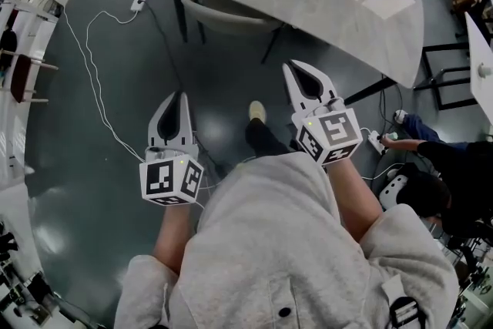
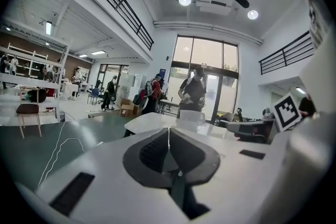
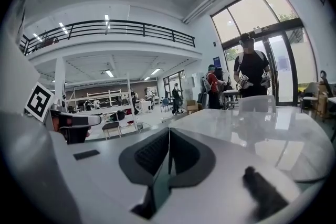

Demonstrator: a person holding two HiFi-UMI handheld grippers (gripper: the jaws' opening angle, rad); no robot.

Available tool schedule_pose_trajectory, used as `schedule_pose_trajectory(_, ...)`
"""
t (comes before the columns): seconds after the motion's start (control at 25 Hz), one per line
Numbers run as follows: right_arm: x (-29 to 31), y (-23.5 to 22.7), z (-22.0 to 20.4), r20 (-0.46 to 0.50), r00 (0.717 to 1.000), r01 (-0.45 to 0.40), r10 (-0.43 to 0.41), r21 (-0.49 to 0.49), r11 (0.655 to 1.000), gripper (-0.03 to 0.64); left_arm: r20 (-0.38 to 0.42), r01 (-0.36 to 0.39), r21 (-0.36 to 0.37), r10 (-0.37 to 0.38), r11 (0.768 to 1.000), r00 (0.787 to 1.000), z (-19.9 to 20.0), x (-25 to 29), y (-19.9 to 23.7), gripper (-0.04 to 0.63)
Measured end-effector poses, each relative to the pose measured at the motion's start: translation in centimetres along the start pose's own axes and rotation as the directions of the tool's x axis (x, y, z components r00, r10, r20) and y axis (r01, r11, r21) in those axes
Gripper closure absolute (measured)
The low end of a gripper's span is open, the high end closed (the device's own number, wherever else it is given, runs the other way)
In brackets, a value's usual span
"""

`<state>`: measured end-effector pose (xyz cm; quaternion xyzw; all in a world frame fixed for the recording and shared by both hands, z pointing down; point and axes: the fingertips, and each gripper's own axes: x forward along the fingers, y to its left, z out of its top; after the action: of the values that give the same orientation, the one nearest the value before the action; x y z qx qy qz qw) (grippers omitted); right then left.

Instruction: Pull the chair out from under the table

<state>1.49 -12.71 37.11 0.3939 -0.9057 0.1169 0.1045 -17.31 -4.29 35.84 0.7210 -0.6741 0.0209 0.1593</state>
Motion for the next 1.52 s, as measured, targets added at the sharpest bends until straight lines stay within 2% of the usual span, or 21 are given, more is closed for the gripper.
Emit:
schedule_pose_trajectory(0.48,5.7,-6.4,1.6,-0.028,1.000,-0.008,0.009,0.021,1.000,0.592,-0.044,0.007,0.004,-0.007,1.000,0.999,1.6,9.2,-0.4,0.576)
schedule_pose_trajectory(0.84,9.3,-10.9,2.6,-0.030,0.998,-0.052,0.053,0.026,0.998,0.592,-0.049,0.008,0.026,-0.007,1.000,0.999,3.1,15.3,-2.3,0.575)
schedule_pose_trajectory(1.12,11.6,-12.1,2.9,-0.036,0.995,-0.098,0.098,0.001,0.995,0.592,-0.048,-0.005,0.037,0.007,0.999,0.999,3.3,17.9,-2.6,0.575)
schedule_pose_trajectory(1.52,13.0,-12.3,3.4,-0.025,0.992,-0.126,0.126,0.004,0.992,0.591,-0.048,-0.023,0.056,0.026,0.998,0.999,3.9,18.3,-2.2,0.576)
